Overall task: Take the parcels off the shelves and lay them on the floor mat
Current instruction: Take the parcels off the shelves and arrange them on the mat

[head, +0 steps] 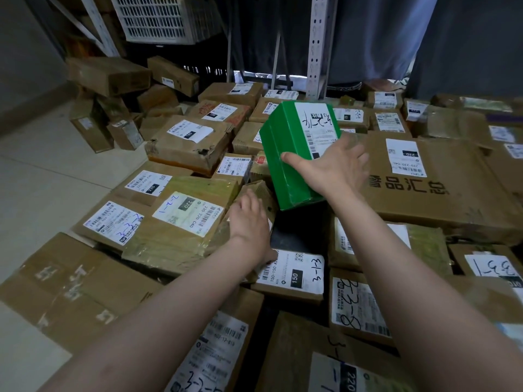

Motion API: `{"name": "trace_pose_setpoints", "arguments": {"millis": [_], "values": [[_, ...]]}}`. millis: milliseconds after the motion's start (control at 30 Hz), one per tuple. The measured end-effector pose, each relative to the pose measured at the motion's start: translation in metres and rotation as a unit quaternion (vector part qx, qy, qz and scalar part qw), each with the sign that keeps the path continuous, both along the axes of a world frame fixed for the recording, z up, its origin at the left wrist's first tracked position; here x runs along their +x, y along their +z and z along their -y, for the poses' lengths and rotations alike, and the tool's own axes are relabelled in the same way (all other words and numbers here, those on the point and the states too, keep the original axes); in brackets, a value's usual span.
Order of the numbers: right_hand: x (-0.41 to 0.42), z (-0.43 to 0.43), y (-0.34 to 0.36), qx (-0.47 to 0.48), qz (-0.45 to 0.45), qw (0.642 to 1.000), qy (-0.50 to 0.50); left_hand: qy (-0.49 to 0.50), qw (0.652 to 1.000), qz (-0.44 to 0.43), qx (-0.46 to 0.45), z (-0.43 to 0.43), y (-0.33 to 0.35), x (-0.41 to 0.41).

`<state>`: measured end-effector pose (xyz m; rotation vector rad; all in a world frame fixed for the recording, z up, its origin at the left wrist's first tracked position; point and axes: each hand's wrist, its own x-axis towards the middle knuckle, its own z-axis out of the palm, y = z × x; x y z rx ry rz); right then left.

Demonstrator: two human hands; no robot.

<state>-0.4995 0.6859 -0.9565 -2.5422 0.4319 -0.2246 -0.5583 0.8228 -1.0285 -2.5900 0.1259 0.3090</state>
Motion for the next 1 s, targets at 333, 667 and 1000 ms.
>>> {"name": "trace_pose_setpoints", "arguments": {"millis": [333, 667, 1000], "values": [[-0.002, -0.003, -0.010, -0.012, -0.008, 1.000, 0.021, 0.031, 0.991, 0.027, -0.130, -0.002, 0.006, 0.001], [-0.003, -0.012, -0.023, -0.068, -0.073, 0.993, 0.056, 0.089, 0.995, -0.025, -0.042, -0.012, -0.003, -0.003], [-0.002, -0.026, -0.043, -0.155, -0.146, 0.974, 0.073, 0.143, 0.988, 0.000, -0.064, -0.008, -0.005, -0.007]]}}
